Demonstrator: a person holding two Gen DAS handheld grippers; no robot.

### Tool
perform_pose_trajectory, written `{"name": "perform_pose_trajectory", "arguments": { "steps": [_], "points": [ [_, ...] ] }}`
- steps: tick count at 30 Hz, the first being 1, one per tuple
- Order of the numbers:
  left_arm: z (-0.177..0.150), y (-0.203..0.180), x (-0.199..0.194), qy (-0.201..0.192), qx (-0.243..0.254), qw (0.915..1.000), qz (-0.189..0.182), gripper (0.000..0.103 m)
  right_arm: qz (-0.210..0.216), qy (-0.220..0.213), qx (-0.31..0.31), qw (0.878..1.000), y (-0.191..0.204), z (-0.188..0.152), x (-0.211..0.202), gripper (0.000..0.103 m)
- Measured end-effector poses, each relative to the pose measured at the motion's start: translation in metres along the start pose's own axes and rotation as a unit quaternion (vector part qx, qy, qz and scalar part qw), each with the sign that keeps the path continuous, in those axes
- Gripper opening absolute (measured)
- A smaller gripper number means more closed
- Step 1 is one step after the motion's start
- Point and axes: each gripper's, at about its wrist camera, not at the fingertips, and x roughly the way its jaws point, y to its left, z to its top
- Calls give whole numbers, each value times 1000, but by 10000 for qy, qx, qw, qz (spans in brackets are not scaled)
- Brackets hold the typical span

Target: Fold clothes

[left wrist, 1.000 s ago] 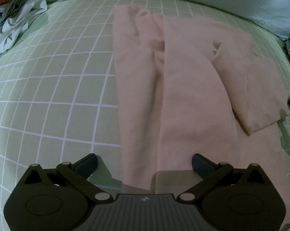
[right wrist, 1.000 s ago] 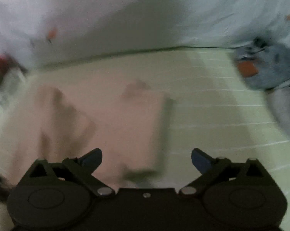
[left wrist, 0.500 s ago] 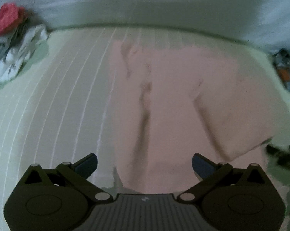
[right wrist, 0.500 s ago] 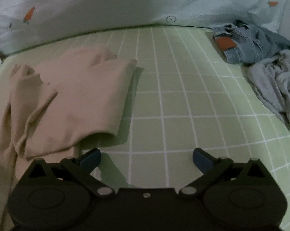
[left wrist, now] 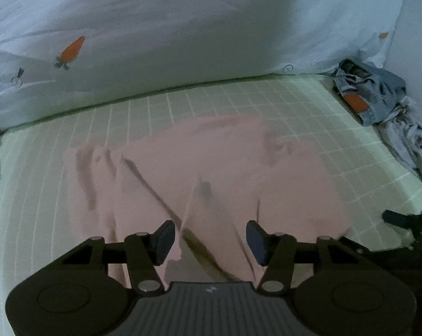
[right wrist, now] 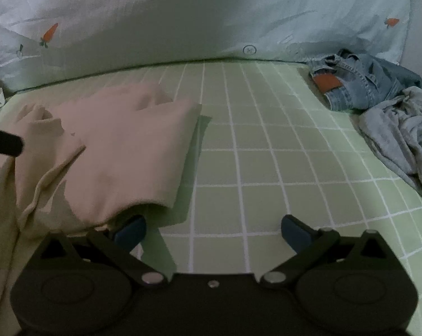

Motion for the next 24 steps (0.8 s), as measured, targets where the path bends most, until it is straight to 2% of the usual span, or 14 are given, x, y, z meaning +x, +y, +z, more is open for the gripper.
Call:
{"name": "perform_pose_trajectory", "arguments": {
  "steps": [4,6,7,8,13,16,20,24],
  "points": [
    [1,-1,18,80,116,9999,-19,57,-44,-199,27,9998,1,-4,0,103],
    [0,-2,19,74,143,9999,-12,42,-62,-239,36,9997,1,-4,1,103],
    [-1,-2,20,71,157,9999,-9,25,-69,-238,38,9997,1,-4,1,103],
    [-1,-2,20,52,147,9999,-1,13,-75,-236,40,9997,2,-4,1,103],
    [4,5,3,-409,-5,9987,315,9,13,-52,-20,10000,2,1,1,103],
    [13,13,-16,-838,-137,9959,303,8,189,140,-139,9996,2,4,-2,103],
    [30,28,-46,-1439,-372,9873,553,8,381,121,-123,9991,8,3,-14,103],
    [44,57,-73,-1906,-597,9750,977,8,598,-137,-441,9971,21,7,-35,103]
  ]
}}
